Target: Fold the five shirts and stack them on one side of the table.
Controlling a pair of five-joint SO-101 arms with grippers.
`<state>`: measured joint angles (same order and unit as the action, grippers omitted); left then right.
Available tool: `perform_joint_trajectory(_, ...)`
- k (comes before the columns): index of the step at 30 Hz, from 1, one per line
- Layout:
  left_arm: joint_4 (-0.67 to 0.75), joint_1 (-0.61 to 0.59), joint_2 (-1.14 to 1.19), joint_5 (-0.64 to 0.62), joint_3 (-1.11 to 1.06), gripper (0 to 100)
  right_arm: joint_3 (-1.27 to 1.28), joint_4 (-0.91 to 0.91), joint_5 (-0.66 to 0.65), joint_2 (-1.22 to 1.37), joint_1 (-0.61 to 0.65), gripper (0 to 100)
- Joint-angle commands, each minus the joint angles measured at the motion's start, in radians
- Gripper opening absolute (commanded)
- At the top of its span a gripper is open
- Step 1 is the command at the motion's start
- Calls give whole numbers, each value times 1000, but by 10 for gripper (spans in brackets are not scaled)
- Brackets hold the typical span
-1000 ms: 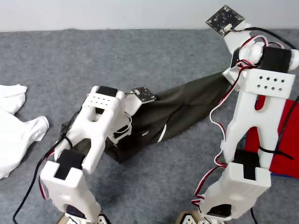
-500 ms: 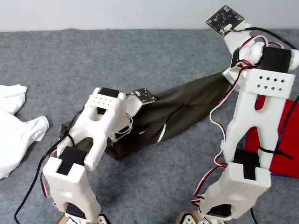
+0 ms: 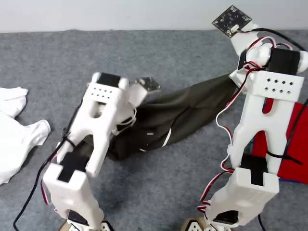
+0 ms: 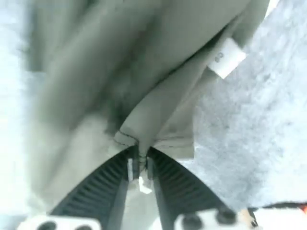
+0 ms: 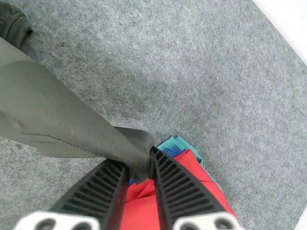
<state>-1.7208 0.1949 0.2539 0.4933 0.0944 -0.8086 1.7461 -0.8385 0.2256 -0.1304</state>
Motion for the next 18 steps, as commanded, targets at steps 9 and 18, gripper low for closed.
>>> perform_joint_trajectory(9,-35,-3,-328,-6,61,19,-54,12,3,-18,-16,10)
perform_joint_trajectory(18,-38,3,-399,5,-88,19,-54,12,2,-39,-38,10)
